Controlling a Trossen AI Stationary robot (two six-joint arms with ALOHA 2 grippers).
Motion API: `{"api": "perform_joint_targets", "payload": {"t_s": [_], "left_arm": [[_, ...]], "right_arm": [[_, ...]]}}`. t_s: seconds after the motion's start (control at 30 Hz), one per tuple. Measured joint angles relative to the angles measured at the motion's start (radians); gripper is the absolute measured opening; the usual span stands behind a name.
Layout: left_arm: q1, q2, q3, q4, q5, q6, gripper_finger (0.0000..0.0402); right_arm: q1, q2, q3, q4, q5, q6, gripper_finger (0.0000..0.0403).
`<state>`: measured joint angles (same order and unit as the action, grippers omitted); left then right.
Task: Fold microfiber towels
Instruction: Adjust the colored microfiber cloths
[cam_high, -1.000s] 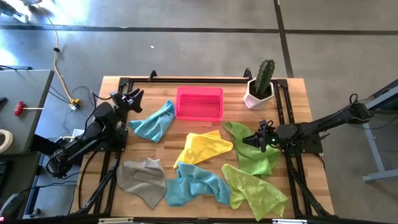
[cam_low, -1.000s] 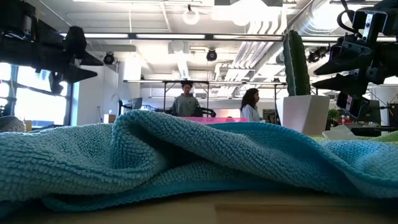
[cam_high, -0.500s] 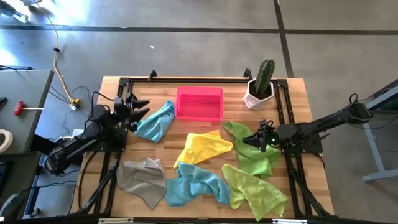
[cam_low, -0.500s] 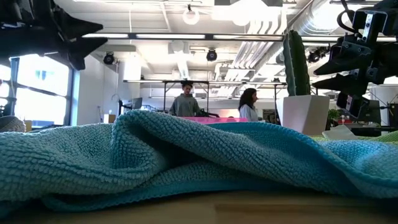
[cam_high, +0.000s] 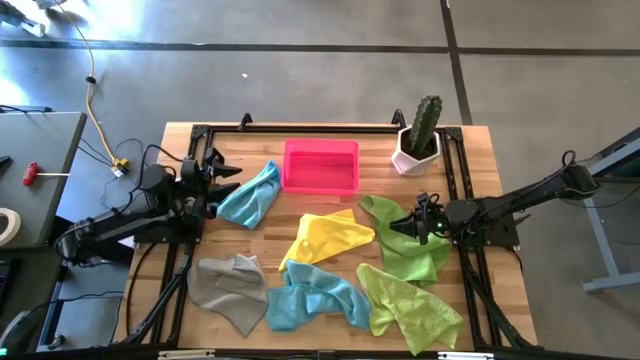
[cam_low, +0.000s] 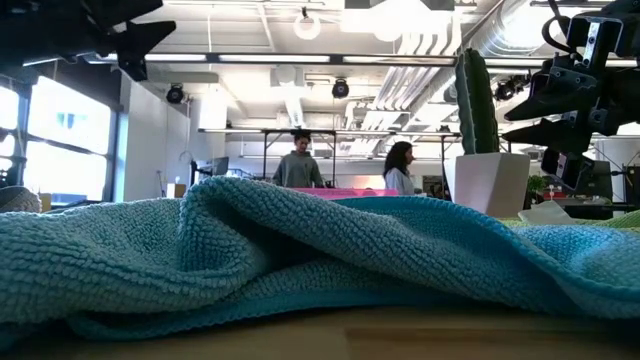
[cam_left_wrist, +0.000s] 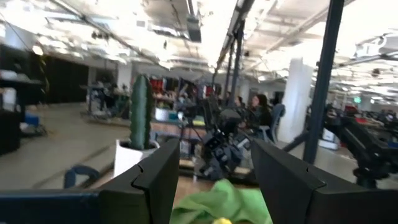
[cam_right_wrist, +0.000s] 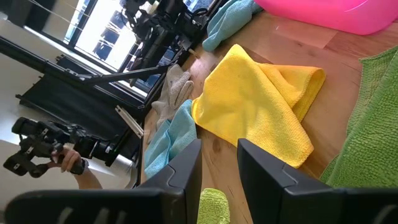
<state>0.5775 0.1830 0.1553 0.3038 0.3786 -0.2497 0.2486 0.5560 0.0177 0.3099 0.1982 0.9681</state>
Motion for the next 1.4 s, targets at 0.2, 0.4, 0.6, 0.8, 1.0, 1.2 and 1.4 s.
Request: {"api": "perform_joint_targets", "payload": {"t_s": [0.2,0.4,0.6,0.8,1.0,1.2,1.4], "left_arm": [[-0.097,0.189,0.066,0.0,0.0,0.0,0.0189],[-0.264,0.392,0.103,0.0,0.0,0.0,0.0189],[-0.477,0.561,0.104,0.0,-0.098,0.01,0.0189],[-0.678,0.708,0.104,0.019,-0.324,-0.018,0.0189],[-0.815,0.827,0.105,0.075,-0.464,-0.077,0.0188],[-0.916,0.956,0.105,0.061,-0.489,-0.202,0.0179],[-1.022,1.047,0.108,0.055,-0.425,-0.34,0.0161]], "right_arm": [[0.0,0.0,0.0,0.0,0.0,0.0,0.0094],[0.0,0.0,0.0,0.0,0.0,0.0,0.0094],[0.0,0.0,0.0,0.0,0.0,0.0,0.0094],[0.0,0.0,0.0,0.0,0.02,0.102,0.0094],[0.0,0.0,0.0,0.0,0.137,0.149,0.0094],[0.0,0.0,0.0,0.0,0.227,-0.027,0.0094],[0.0,0.0,0.0,0.0,0.257,-0.138,0.0094]]}}
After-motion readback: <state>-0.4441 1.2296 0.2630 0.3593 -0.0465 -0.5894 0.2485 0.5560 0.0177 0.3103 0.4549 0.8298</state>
